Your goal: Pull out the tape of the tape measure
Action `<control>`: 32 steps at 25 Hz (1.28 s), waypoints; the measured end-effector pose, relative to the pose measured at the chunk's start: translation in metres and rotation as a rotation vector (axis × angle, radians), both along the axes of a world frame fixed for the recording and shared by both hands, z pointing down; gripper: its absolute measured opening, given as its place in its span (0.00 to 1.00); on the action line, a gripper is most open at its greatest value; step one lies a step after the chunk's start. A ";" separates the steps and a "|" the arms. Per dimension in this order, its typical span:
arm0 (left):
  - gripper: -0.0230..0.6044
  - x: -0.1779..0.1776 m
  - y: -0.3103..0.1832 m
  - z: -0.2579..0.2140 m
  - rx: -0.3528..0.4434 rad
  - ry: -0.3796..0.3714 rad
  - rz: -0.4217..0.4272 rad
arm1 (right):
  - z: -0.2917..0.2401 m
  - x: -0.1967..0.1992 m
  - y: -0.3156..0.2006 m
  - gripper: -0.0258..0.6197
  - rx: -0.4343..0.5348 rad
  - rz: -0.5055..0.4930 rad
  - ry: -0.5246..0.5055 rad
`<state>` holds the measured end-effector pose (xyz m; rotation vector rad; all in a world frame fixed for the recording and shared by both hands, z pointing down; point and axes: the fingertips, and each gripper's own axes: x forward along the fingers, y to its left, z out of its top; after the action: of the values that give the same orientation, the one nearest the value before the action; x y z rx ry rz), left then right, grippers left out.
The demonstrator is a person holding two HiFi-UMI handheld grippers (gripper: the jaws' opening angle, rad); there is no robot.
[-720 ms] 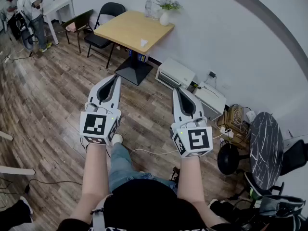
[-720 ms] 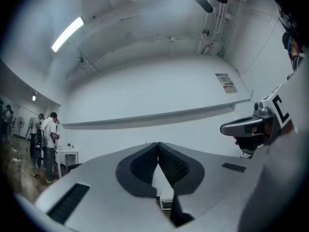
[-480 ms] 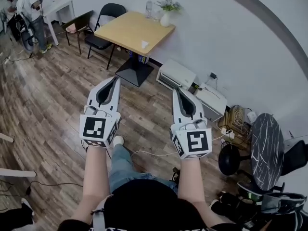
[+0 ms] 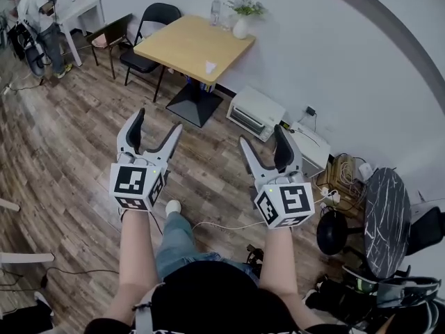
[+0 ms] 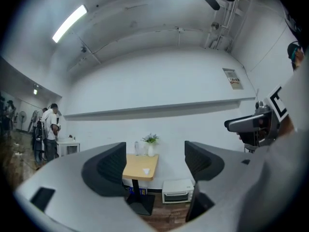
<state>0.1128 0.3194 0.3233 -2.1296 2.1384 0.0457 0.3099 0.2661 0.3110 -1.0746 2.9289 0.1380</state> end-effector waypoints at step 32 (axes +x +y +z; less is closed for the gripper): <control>0.63 -0.190 -0.281 -0.019 -0.034 -0.028 0.187 | 0.008 -0.190 -0.237 0.57 -0.099 0.170 0.030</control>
<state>-0.0772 0.0387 0.3039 -2.3280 1.9326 -0.0025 0.1202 0.0287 0.3193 -1.3475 2.8938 0.0113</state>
